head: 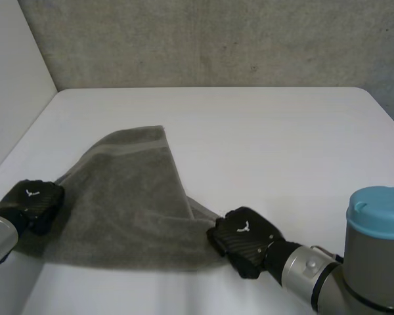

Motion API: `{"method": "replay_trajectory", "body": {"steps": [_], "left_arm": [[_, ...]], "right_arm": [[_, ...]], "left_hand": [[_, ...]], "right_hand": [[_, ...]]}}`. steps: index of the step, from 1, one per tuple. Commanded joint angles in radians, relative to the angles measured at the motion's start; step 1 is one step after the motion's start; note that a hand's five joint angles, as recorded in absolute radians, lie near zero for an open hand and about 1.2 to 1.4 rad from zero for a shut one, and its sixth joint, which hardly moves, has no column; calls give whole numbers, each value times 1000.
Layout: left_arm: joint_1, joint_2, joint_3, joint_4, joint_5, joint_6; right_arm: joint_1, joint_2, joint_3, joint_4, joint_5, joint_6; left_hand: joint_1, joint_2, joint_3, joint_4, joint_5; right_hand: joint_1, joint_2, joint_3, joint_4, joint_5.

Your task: Fold the towel.

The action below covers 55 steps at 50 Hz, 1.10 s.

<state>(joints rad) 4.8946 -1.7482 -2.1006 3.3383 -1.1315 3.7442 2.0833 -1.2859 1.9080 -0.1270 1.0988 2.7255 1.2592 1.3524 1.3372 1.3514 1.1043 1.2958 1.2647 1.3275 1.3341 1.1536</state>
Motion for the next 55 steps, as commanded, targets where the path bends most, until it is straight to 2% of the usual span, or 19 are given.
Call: {"method": "replay_trajectory", "body": {"steps": [1, 5, 7, 8, 10, 13, 15, 19, 22, 23, 24, 26, 28, 34, 40, 45, 48, 50, 55], "left_arm": [[-85, 129, 13, -198, 38, -58], [-158, 208, 30, -211, 56, -161], [-220, 315, 65, -214, 56, -274], [-221, 315, 65, -214, 56, -274], [-245, 390, 93, -211, 56, -371], [-259, 406, 106, -209, 55, -408], [-282, 409, 131, -212, 56, -469], [-323, 400, 136, -211, 56, -501], [-366, 372, 123, -206, 56, -501], [-383, 359, 116, -204, 56, -498], [-383, 358, 116, -204, 56, -498], [-402, 342, 97, -200, 56, -497], [-402, 334, 87, -189, 55, -497], [-403, 325, 39, -94, 49, -492], [-402, 322, 4, -40, 47, -440], [-403, 279, -56, -5, 50, -266], [-406, 256, -68, 6, 50, -218], [-429, 193, -81, 30, 48, -135], [-480, 81, -73, 75, 16, -60]], "right_arm": [[-74, -41, -88, 10, 35, 5], [-103, -49, -153, 23, 36, 6], [-121, -40, -220, 59, 38, 6], [-121, -39, -221, 59, 38, 6], [-124, -7, -294, 90, 39, 6], [-128, 16, -331, 101, 49, 5], [-134, 57, -409, 119, 90, 5], [-137, 108, -492, 116, 153, 3], [-144, 178, -590, 119, 216, 0], [-152, 215, -639, 125, 242, 0], [-152, 215, -639, 125, 242, 0], [-169, 292, -722, 147, 288, -10], [-173, 325, -756, 167, 311, -24], [-180, 378, -793, 210, 388, -60], [-170, 356, -741, 202, 383, -56], [-166, 306, -673, 179, 369, -55], [-166, 301, -659, 170, 363, -53], [-167, 289, -633, 153, 360, -53], [-167, 289, -598, 122, 359, -53]], "left_hand": [[137, 44, 59, 45, 117], [137, 44, 59, 45, 117], [137, 44, 59, 45, 117], [137, 44, 59, 45, 117], [137, 44, 59, 45, 117], [137, 44, 59, 45, 117], [137, 44, 59, 45, 117], [137, 44, 59, 45, 117], [97, 4, 19, 5, 77], [-162, -256, -240, -255, -182], [-165, -258, -243, -257, -185], [-545, -638, -623, -637, -565], [-608, -701, -686, -700, -627], [-702, -795, -780, -794, -722], [-737, -831, -815, -830, -757], [-811, -904, -889, -903, -830], [-811, -904, -889, -903, -830], [-802, -895, -880, -894, -822], [-776, -869, -854, -868, -795]], "right_hand": [[100, 132, 69, 62, 68], [100, 132, 69, 62, 68], [100, 132, 69, 62, 68], [100, 132, 69, 62, 68], [100, 132, 69, 62, 68], [100, 132, 69, 62, 68], [100, 132, 69, 62, 68], [100, 132, 69, 62, 68], [100, 132, 69, 62, 68], [100, 132, 69, 62, 68], [100, 132, 69, 62, 68], [100, 132, 69, 62, 68], [100, 132, 69, 62, 68], [100, 132, 69, 62, 68], [100, 132, 69, 62, 68], [100, 132, 69, 62, 68], [100, 132, 69, 62, 68], [100, 132, 69, 62, 68], [100, 132, 69, 62, 68]]}}
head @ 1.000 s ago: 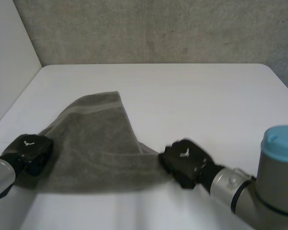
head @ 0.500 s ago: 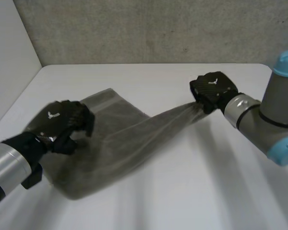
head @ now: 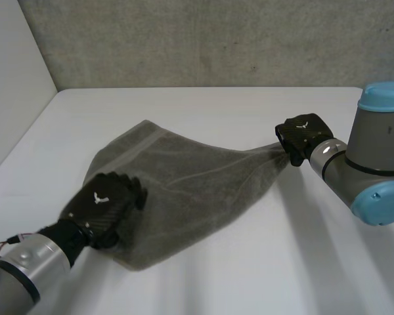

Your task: Fold the towel.

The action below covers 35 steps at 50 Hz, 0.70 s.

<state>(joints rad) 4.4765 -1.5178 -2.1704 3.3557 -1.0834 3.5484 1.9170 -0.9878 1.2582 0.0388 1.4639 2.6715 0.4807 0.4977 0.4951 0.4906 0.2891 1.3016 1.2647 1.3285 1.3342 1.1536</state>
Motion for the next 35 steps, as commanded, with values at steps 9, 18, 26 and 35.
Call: {"method": "replay_trajectory", "body": {"steps": [9, 18, 26, 35], "left_arm": [[-120, -252, 15, 123, -162, 202], [-131, -252, 35, 123, -168, 196], [-140, -272, 38, 123, -168, 201], [-140, -294, 38, 123, -168, 204]], "right_arm": [[-3, -6, 70, -50, -8, 1], [-3, -3, 72, -50, -8, 1], [-1, 1, 78, -51, -8, -1], [-1, 1, 78, -50, -10, -2]], "left_hand": [[88, 71, 73, 78, 105], [291, 274, 276, 281, 308], [296, 280, 282, 287, 314], [320, 303, 305, 310, 337]], "right_hand": [[95, 132, 68, 62, 68], [95, 132, 68, 62, 68], [95, 132, 68, 62, 68], [95, 132, 68, 62, 68]]}}
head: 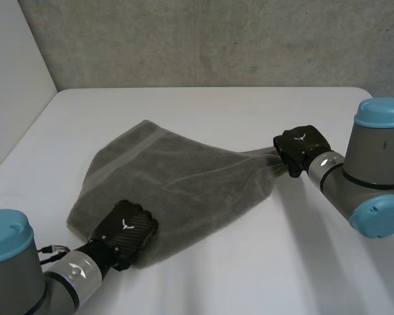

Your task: Fold the towel.

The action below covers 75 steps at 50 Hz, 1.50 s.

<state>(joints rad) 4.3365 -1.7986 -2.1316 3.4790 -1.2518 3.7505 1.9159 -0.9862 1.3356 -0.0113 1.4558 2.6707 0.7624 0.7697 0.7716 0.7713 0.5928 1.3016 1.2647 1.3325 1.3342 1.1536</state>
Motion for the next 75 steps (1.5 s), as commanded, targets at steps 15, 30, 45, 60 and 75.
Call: {"method": "replay_trajectory", "body": {"steps": [15, 30, 45, 60, 75], "left_arm": [[9, 32, 12, -18, -3, -11], [18, 644, 285, -319, 9, -376], [31, 443, 225, -266, 2, -433], [69, 222, 527, -236, -72, -445], [6, 285, 565, -245, -126, -594]], "right_arm": [[2, -46, 5, 39, -54, -9], [-20, -471, -182, 317, -161, -2], [-21, -145, -550, 375, -103, 31], [100, 242, -1201, 421, 130, -12], [103, 169, -1000, 416, 86, -25]], "left_hand": [[634, 627, 625, 625, 629], [634, 627, 625, 625, 629], [634, 627, 625, 625, 629], [634, 627, 625, 625, 629], [634, 627, 625, 625, 629]], "right_hand": [[95, 132, 64, 62, 68], [95, 132, 64, 62, 68], [95, 132, 64, 62, 68], [95, 132, 64, 62, 68], [95, 132, 64, 62, 68]]}}
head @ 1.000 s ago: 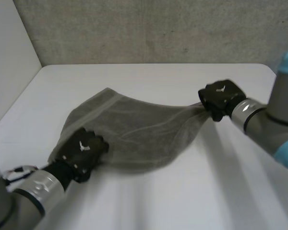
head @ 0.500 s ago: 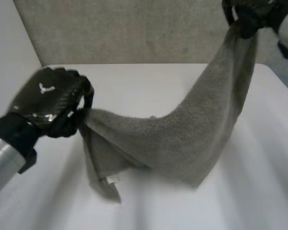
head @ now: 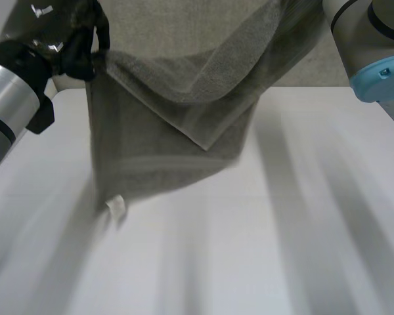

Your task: Fold the towel.

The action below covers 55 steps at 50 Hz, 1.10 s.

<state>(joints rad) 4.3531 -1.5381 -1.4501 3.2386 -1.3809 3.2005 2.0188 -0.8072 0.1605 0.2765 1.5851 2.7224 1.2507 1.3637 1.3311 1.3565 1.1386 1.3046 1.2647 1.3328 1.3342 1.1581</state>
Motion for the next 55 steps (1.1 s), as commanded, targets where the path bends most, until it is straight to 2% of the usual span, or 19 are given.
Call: {"method": "replay_trajectory", "body": {"steps": [1, 8, 10, 19, 25, 30, 33, 35, 36, 37, 38, 39, 40, 41, 43, 44, 46, 53, 55], "left_arm": [[-12, 29, -168, -3, 6, -41], [-12, 141, -366, 7, 65, 21], [-3, 225, -406, 6, 111, 45], [0, 335, -335, 1, 118, 39], [-10, 274, -354, 4, 120, 9], [-35, 131, -395, 13, 122, -2], [-67, 27, -395, 39, 122, 1], [-104, -80, -369, 69, 114, 10], [-104, -80, -369, 69, 114, 10], [-119, -123, -345, 72, 105, 12], [-119, -123, -345, 72, 105, 12], [-119, -158, -317, 69, 91, 12], [-116, -186, -294, 66, 71, 12], [-116, -186, -294, 66, 71, 12], [-115, -208, -266, 66, 33, 13], [-115, -208, -266, 66, 33, 13], [-109, -208, -262, 66, 8, 16], [-104, -194, -279, 66, 0, 19], [-104, -171, -297, 62, 0, 19]], "right_arm": [[1, -13, 220, 165, -53, -95], [-15, -79, 445, 222, -114, -93], [-28, -174, 539, 185, -146, -79], [-84, -316, 524, 113, -217, 23], [-68, -185, 444, 135, -212, 28], [-58, -64, 421, 132, -175, -13], [-57, 52, 346, 128, -120, -64], [-57, 193, 210, 130, -29, -111], [-57, 194, 209, 130, -28, -112], [-57, 253, 138, 133, 22, -130], [-57, 253, 137, 133, 22, -130], [-54, 296, 79, 138, 63, -144], [-48, 310, 47, 139, 94, -147], [-48, 310, 47, 139, 95, -147], [-23, 292, 48, 142, 102, -147], [-23, 292, 48, 142, 102, -147], [-17, 238, 74, 158, 87, -139], [-11, 66, 203, 245, 19, -128], [-12, -44, 331, 280, -52, -112]], "left_hand": [[146, 33, 65, 40, 83], [146, 33, 65, 40, 83], [146, 33, 65, 40, 83], [146, 33, 65, 40, 83], [146, 33, 65, 40, 83], [146, 33, 65, 40, 83], [146, 33, 65, 40, 83], [146, 33, 65, 40, 83], [146, 33, 65, 40, 83], [146, 33, 65, 40, 83], [146, 33, 65, 40, 83], [146, 33, 65, 40, 83], [146, 33, 65, 40, 83], [146, 33, 65, 40, 83], [-511, -624, -591, -616, -573], [-515, -628, -595, -620, -577], [-1012, -1125, -1092, -1118, -1074], [-1061, -1174, -1141, -1166, -1123], [-1061, -1174, -1141, -1166, -1123]], "right_hand": [[92, 132, 63, 62, 64], [92, 132, 63, 62, 64], [92, 132, 63, 62, 64], [92, 132, 63, 62, 64], [92, 132, 63, 62, 64], [92, 132, 63, 62, 64], [92, 132, 63, 62, 64], [92, 132, 63, 62, 64], [92, 132, 63, 62, 64], [-291, -251, -319, -321, -319], [-295, -255, -323, -324, -323], [-830, -790, -858, -859, -858], [-1130, -1090, -1158, -1160, -1158], [-1130, -1090, -1158, -1160, -1158], [-1130, -1090, -1158, -1160, -1158], [-1130, -1090, -1158, -1160, -1158], [-1130, -1090, -1158, -1160, -1158], [-1130, -1090, -1158, -1160, -1158], [-1130, -1090, -1158, -1160, -1158]]}}
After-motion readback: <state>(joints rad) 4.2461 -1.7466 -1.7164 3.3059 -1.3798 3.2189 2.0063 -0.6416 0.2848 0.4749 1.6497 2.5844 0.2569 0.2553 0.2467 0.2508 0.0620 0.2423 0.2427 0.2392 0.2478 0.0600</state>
